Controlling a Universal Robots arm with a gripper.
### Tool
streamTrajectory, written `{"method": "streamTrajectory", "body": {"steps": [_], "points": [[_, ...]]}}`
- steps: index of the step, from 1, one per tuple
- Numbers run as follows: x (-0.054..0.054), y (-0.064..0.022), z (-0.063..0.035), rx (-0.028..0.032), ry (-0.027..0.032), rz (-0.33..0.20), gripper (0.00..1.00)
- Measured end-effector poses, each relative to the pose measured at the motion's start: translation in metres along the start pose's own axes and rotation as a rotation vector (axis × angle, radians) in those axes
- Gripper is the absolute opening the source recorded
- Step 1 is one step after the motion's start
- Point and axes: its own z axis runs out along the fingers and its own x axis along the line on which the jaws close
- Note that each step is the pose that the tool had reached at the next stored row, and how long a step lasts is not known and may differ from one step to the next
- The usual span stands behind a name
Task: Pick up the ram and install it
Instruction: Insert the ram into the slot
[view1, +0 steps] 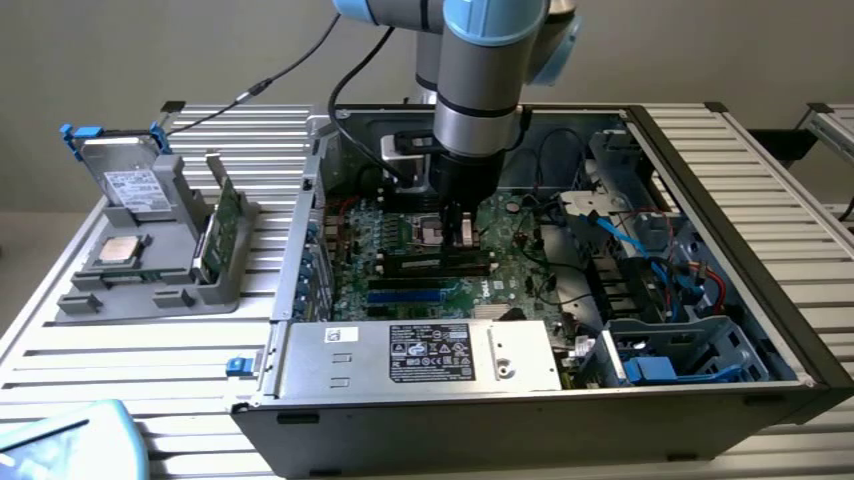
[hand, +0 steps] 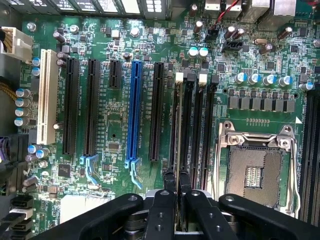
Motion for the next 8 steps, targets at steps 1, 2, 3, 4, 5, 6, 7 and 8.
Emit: {"method": "streamTrajectory", "body": {"steps": [1, 2, 3, 4, 5, 6, 7, 8], "points": [[0.0, 0.0, 0.0, -0.0004, -0.0001, 0.0, 0.14], [0.0, 0.0, -0.0001, -0.001, -0.0001, 0.0, 0.14], [0.0, 0.0, -0.0002, -0.0017, -0.0001, 0.0, 0.14], [0.0001, 0.0, -0.0002, -0.0026, 0.0, 0.0, 0.14], [0.0001, 0.0, -0.0002, -0.0036, -0.0001, 0.0, 0.14], [0.0001, 0.0, -0.0002, -0.0048, -0.0003, 0.0, 0.14], [0.0002, 0.0, -0.0002, -0.0061, -0.0008, 0.0, 0.14], [0.0004, 0.0, -0.0002, -0.0075, -0.001, 0.0, 0.14]]}}
